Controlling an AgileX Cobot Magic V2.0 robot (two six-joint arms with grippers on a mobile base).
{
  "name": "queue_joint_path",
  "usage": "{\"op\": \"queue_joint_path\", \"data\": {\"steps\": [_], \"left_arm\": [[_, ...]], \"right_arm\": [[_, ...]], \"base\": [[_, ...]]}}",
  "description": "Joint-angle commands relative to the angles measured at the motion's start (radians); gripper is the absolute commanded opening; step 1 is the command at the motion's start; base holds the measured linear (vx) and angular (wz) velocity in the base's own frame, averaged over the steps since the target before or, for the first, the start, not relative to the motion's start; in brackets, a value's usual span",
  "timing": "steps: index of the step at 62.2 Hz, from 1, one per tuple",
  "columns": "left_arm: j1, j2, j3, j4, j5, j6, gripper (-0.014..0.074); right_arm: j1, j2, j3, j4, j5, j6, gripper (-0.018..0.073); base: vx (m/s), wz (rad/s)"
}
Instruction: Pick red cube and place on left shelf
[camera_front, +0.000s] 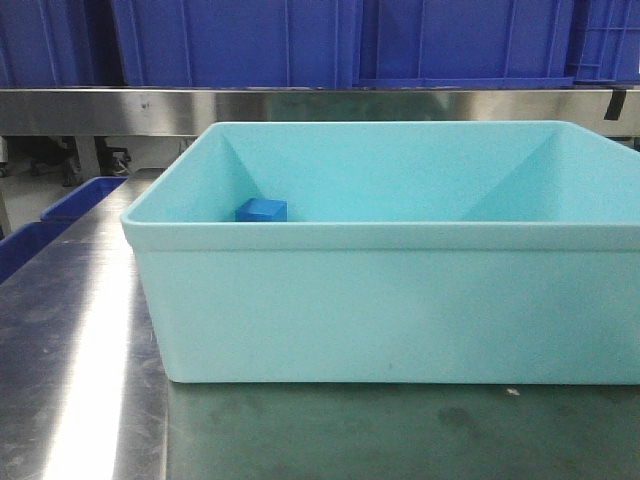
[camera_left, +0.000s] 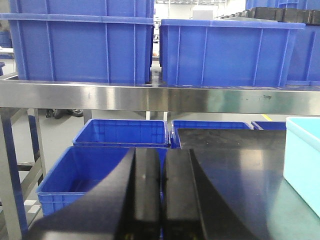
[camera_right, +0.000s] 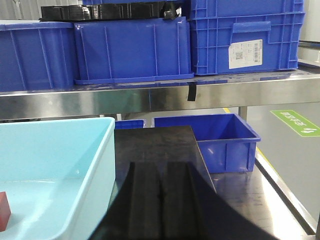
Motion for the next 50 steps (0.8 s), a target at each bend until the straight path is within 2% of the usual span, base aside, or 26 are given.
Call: {"op": "queue_joint_path", "data": {"steps": [1,50], "left_arm": [[-0.004,-0.013,0.024,-0.007,-0.084,-0.006,0.0122],[-0.004,-0.013,0.024,-0.007,-0.084,-0.006,0.0122]], "right_arm": [[-0.004,-0.018,-0.025,0.0,-0.087,-0.007,0.0046],[-0.004,-0.018,-0.025,0.0,-0.103,-0.007,0.0046]], "base": [[0.0,0.0],[0.0,0.0]]}}
